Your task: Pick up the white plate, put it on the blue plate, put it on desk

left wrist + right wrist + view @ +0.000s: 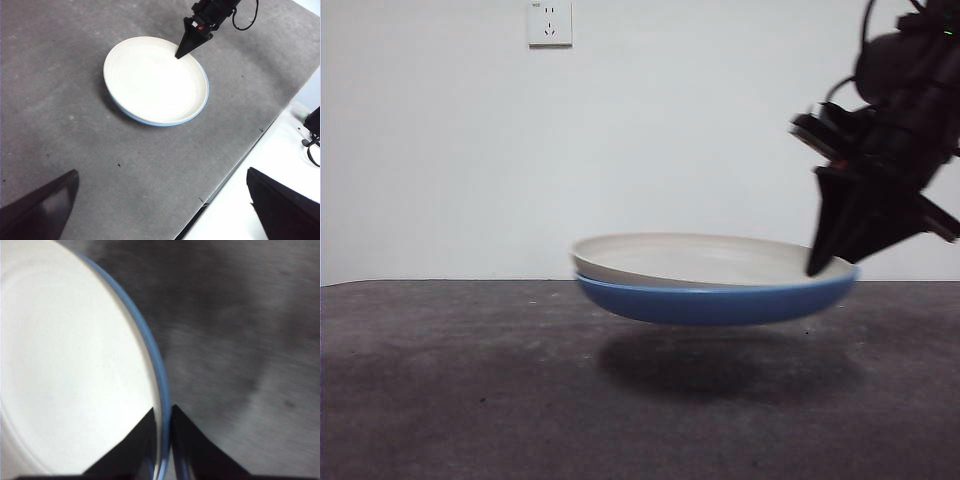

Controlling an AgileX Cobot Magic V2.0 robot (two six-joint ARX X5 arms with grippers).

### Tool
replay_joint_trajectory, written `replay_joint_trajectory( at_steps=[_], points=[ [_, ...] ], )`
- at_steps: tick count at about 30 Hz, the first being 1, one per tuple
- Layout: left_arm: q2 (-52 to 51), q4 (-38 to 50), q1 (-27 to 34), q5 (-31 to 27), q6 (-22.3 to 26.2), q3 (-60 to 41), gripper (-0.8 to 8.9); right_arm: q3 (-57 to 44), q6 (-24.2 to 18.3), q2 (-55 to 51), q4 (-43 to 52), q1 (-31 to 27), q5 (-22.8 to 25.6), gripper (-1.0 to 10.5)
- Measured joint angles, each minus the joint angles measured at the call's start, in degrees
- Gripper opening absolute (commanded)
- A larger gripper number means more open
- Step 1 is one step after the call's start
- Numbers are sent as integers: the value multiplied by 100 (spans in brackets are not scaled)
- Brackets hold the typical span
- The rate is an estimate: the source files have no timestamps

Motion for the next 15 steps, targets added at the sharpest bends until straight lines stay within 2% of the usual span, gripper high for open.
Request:
replay_joint_trajectory(
  at_steps=[5,9,15],
  points=[
    [0,15,0,0,0,0,603,0,463,0,214,529,0,8],
    [0,15,0,-2,0,0,603,2,820,9,474,931,284,8],
    [0,15,-7,0,0,0,603,2,1104,271,649,1217,350,8]
  ],
)
